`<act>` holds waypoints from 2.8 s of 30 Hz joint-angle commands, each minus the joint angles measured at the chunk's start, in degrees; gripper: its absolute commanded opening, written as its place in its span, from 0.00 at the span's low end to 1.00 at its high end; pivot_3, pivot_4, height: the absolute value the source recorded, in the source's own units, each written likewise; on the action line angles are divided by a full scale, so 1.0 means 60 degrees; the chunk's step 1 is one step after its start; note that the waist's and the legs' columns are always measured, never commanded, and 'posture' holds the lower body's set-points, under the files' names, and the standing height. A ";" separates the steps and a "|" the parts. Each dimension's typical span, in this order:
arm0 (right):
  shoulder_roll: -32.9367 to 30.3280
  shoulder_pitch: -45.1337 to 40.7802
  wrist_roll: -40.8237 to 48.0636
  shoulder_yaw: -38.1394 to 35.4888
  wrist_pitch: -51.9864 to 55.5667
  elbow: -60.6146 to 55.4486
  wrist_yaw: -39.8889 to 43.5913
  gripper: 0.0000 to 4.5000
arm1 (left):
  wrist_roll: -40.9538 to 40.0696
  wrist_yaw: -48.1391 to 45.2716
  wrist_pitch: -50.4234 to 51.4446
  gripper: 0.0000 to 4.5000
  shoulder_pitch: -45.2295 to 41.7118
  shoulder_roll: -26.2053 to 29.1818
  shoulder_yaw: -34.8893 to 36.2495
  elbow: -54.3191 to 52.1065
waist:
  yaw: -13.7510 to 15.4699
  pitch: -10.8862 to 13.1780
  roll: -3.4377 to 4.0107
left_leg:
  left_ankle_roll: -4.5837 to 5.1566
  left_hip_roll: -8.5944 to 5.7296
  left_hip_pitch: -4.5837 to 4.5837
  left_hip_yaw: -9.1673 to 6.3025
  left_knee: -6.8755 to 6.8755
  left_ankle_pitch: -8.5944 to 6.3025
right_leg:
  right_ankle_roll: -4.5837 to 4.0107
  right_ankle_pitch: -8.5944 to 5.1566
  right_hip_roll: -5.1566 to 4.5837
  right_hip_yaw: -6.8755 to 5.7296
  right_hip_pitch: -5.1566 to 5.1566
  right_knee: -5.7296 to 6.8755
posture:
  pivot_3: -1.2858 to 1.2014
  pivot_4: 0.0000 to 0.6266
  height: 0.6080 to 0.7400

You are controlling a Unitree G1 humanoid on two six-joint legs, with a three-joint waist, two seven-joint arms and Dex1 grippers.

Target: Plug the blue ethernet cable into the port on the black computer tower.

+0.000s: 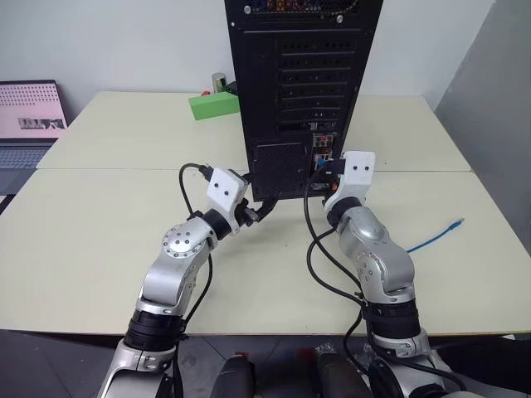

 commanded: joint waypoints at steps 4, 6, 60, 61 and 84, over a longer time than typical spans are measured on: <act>0.0034 -0.0079 -0.0177 -0.0065 -0.0149 -0.0189 -0.0081 0.00 | 0.0082 0.0005 -0.0239 0.79 -0.0149 -0.0033 0.0139 -0.0313 | 0.0000 0.0000 0.0000 | 0.0000 0.0000 0.0000 0.0000 0.0000 0.0000 | 0.0000 0.0000 0.0000 0.0000 0.0000 0.0000 | 0.52 0.24 1.00; 0.0074 -0.0061 -0.0219 -0.0067 -0.0202 -0.0127 -0.0109 0.00 | 0.0096 -0.0001 -0.0260 0.79 -0.0164 -0.0042 0.0144 -0.0260 | 0.0001 0.0000 0.0000 | 0.0000 0.0000 0.0000 0.0000 0.0000 0.0000 | 0.0000 0.0000 0.0000 0.0000 0.0000 0.0000 | 0.52 0.24 1.00; 0.0280 0.0068 -0.0506 0.0200 -0.0291 -0.0415 0.0335 0.00 | 0.0283 -0.0117 -0.0530 0.79 -0.0055 -0.0064 0.0103 -0.0149 | 0.0004 0.0000 0.0000 | 0.0000 0.0000 -0.0007 0.0000 -0.0006 0.0000 | 0.0001 -0.0001 0.0000 0.0000 -0.0007 -0.0008 | 0.52 0.24 1.00; 0.0279 0.0065 -0.0511 0.0202 -0.0287 -0.0425 0.0341 0.00 | 0.0283 -0.0116 -0.0527 0.79 -0.0053 -0.0064 0.0103 -0.0155 | 0.0004 0.0000 0.0000 | 0.0000 0.0000 -0.0007 0.0000 -0.0006 0.0000 | 0.0001 -0.0001 0.0000 0.0000 -0.0006 -0.0008 | 0.52 0.24 1.00; 0.0229 -0.0084 -0.0482 0.0008 -0.0200 -0.0451 0.0433 0.00 | 0.0297 -0.0115 -0.0532 0.79 -0.0049 -0.0066 0.0091 -0.0155 | 0.0004 0.0000 0.0000 | 0.0000 0.0000 -0.0008 0.0000 -0.0007 0.0000 | 0.0001 -0.0001 0.0000 0.0000 -0.0007 -0.0010 | 0.52 0.24 1.00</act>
